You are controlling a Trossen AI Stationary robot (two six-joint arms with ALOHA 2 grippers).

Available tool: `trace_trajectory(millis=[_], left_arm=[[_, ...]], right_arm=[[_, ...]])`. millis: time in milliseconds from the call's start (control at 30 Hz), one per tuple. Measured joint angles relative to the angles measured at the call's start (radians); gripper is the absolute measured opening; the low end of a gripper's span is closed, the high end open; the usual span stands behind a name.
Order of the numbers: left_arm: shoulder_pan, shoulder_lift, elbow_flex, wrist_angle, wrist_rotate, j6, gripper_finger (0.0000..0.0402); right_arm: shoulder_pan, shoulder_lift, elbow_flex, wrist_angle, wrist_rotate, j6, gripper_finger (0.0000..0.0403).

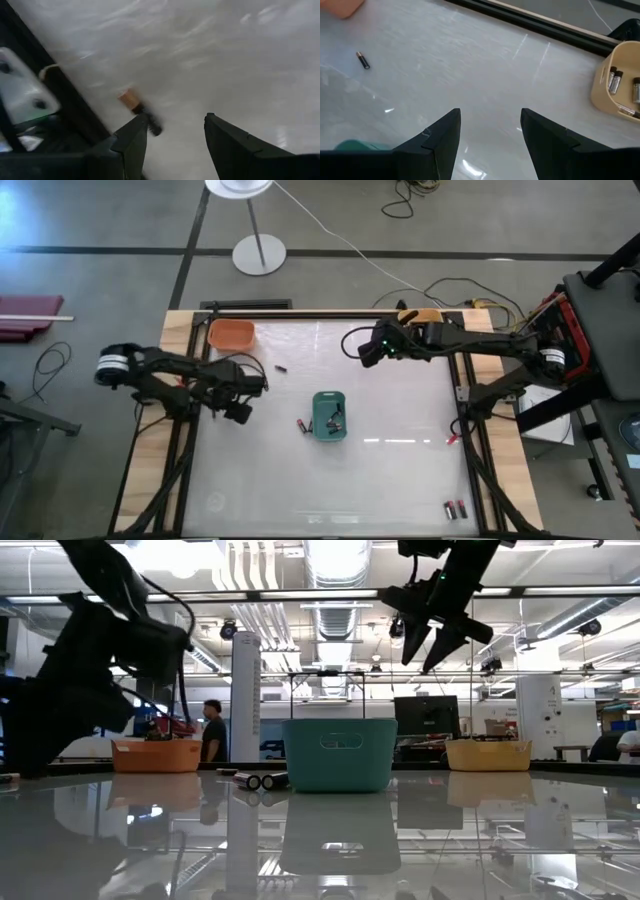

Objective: Sort batteries
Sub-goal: Put the gold battery into the green bin

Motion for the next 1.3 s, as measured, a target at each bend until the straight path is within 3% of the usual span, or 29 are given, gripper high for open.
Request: trace_trajectory(millis=[300, 633, 767, 1133, 1300], left_arm=[[0.023, 0.125, 0.088, -0.113, 0.001, 0.112, 0.0176], [0.255, 0.202, 0.076, -0.102, 0.069, 0.277, 0.0176], [0.306, 0.244, 0.075, -0.108, 0.045, 0.326, 0.0176], [0.325, 0.376, 0.038, -0.072, 0.143, 0.482, 0.0174], [0.324, 0.374, 0.049, -0.060, 0.154, 0.514, 0.0142]], right_arm=[[0.000, 0.000, 0.001, 0.000, 0.000, 0.000, 0.0201], [0.000, -0.001, 0.002, 0.000, 0.003, -0.003, 0.0201], [0.000, -0.001, -0.005, 0.000, 0.003, -0.003, 0.0201], [0.000, -0.001, -0.025, -0.005, 0.003, 0.000, 0.0201], [0.000, -0.002, -0.025, -0.004, 0.003, 0.000, 0.0201]])
